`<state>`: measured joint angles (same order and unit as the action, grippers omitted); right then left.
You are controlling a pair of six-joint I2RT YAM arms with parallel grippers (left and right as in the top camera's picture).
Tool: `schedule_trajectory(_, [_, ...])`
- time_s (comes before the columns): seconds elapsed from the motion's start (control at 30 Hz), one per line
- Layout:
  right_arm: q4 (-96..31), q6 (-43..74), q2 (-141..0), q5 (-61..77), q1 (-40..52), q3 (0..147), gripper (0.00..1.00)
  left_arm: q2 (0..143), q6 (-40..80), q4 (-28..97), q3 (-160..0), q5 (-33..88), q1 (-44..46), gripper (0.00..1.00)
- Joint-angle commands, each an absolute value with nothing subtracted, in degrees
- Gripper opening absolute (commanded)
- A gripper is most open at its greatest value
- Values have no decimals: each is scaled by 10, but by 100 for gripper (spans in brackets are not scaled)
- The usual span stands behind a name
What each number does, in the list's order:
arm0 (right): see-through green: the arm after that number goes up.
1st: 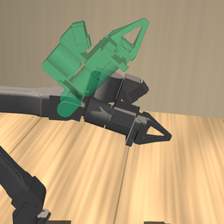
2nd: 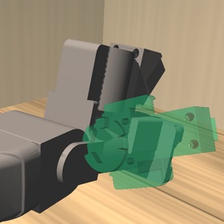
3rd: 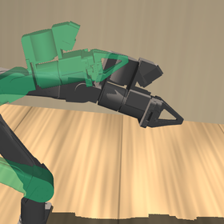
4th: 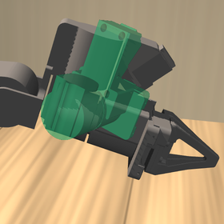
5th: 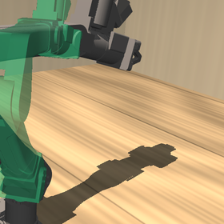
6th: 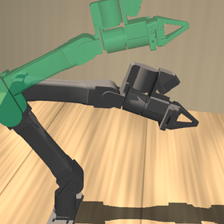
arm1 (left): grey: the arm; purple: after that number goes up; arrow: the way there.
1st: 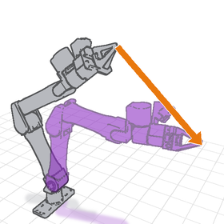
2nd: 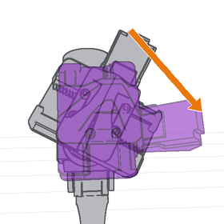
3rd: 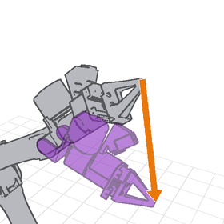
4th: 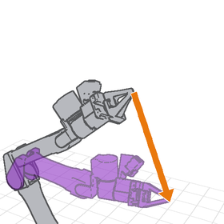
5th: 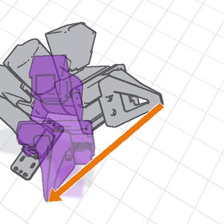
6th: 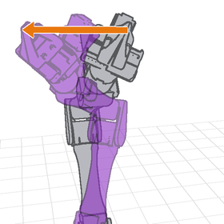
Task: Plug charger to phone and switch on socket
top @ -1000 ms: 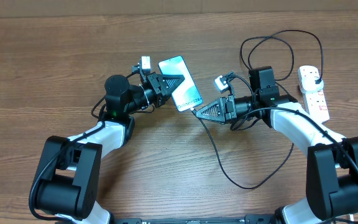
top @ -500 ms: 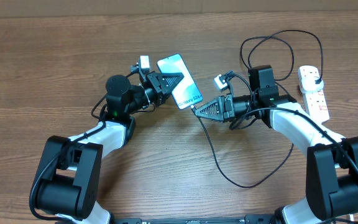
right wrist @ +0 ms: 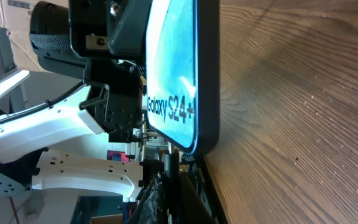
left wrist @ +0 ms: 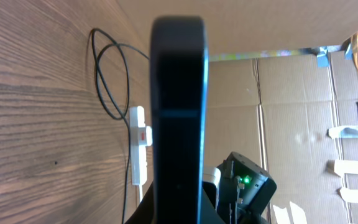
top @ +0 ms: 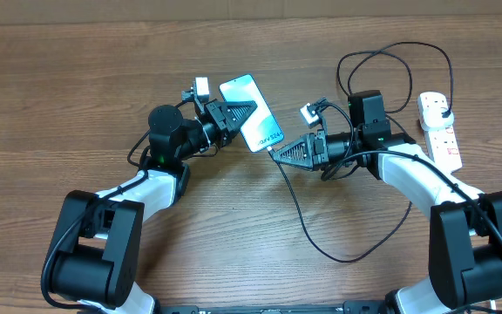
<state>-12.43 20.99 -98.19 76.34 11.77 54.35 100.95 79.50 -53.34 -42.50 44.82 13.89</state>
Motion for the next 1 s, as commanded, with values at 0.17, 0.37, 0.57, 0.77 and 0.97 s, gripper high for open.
schedule_trajectory(0.17, [-80, 255, -971, 766, 120, 546, 4, 1001, 784, -541, -436, 480, 150, 4])
schedule_trajectory(0.37, [-79, 262, -971, 766, 120, 546, 4, 1001, 784, -541, -436, 480, 150, 5])
schedule_trajectory(0.57, [-69, 262, -971, 765, 120, 546, 4, 1001, 791, -541, -437, 485, 150, 4])
schedule_trajectory(0.77, [-46, 285, -971, 763, 120, 546, 4, 1001, 799, -541, -436, 496, 150, 4])
schedule_trajectory(0.97, [-42, 288, -971, 763, 118, 546, 4, 1001, 799, -541, -436, 496, 150, 4])
